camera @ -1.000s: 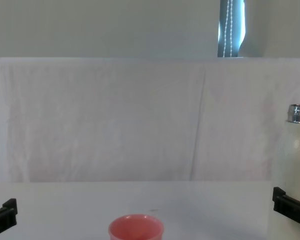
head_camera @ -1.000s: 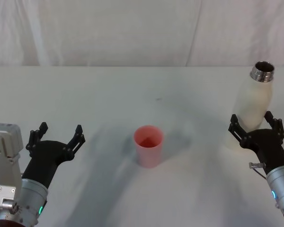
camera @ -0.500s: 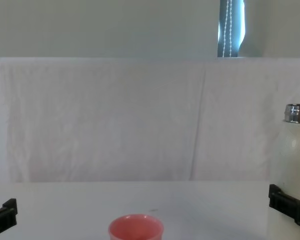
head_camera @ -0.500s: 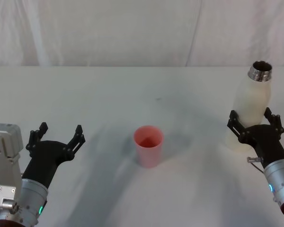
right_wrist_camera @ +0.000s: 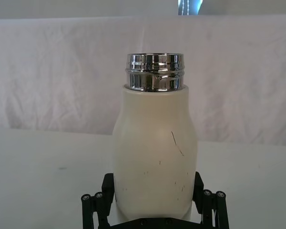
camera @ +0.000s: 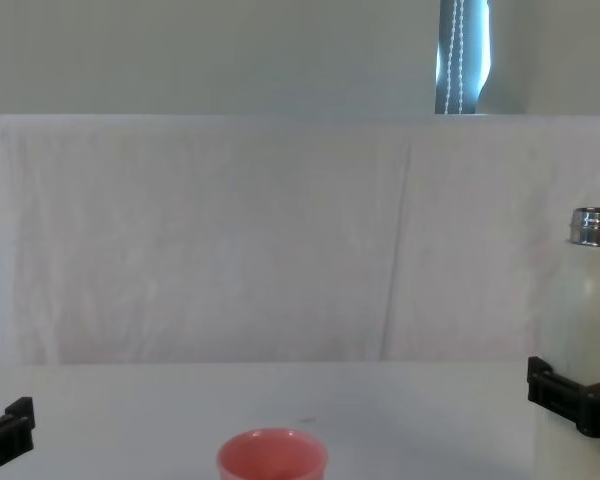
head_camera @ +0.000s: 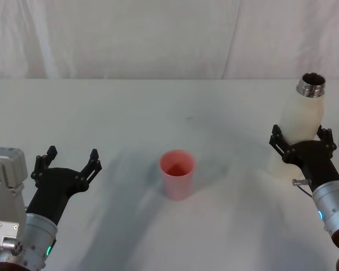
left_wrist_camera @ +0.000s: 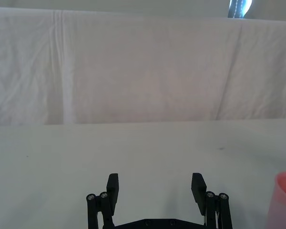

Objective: Grasp the thermos with one hand and pour water into the cup lid.

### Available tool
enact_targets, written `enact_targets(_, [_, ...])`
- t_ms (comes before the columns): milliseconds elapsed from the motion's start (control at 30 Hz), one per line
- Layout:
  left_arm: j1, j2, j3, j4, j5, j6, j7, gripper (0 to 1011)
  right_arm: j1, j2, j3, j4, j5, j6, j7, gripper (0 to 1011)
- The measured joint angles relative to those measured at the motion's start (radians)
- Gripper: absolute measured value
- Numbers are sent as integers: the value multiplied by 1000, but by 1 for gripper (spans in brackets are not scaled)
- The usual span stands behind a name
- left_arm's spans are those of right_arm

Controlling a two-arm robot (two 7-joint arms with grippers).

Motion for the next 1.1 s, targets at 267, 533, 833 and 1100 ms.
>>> enact_targets(267, [0, 0, 0, 0, 0, 0, 0, 1001, -2, 0, 0, -1, 0, -1, 0, 1003])
enact_targets(533, [0, 0, 0, 0, 0, 0, 0, 1001, -4, 0, 0, -3, 0, -1, 0, 955])
enact_targets(833, [0, 0, 0, 0, 0, 0, 0, 1001, -4, 1, 0, -4, 1, 0, 0, 955])
enact_targets(1100, [0, 0, 0, 0, 0, 0, 0, 1001, -5, 1, -1, -5, 1, 0, 0, 955])
